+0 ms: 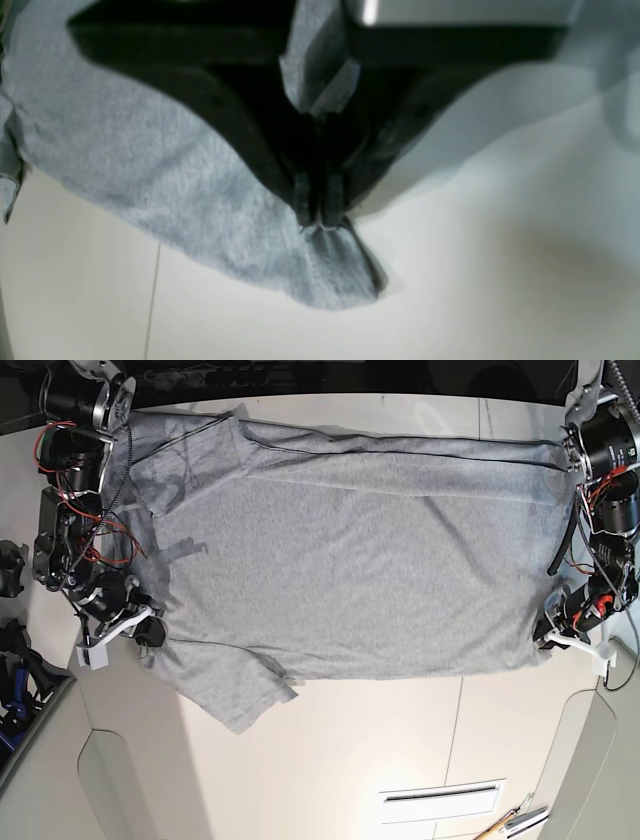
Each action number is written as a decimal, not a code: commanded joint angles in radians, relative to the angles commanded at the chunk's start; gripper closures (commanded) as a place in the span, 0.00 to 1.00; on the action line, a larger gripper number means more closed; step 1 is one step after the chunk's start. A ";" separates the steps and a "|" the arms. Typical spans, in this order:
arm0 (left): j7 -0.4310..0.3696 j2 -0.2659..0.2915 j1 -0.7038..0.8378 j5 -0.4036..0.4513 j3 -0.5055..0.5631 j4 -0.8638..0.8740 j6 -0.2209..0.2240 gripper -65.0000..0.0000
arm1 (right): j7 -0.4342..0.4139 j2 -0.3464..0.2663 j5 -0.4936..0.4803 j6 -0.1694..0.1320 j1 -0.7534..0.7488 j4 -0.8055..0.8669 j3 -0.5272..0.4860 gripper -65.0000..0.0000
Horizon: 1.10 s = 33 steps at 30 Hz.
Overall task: Fold the T-shirt properly
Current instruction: 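Lift the second side edge and fold it over onto the first fold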
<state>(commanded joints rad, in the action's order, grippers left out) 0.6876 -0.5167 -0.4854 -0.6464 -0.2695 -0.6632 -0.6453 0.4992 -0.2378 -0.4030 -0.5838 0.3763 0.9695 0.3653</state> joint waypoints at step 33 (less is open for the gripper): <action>0.413 -0.158 0.314 -0.354 0.000 -0.565 -0.053 1.00 | 0.205 -0.095 -0.233 -0.018 -0.355 0.483 0.060 1.00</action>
<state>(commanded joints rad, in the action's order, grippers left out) 1.1004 -0.6746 -0.1719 -1.0004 -0.2695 -1.2285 -0.6981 0.7044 -0.3328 -0.6361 -0.6022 0.0216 1.4521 0.4255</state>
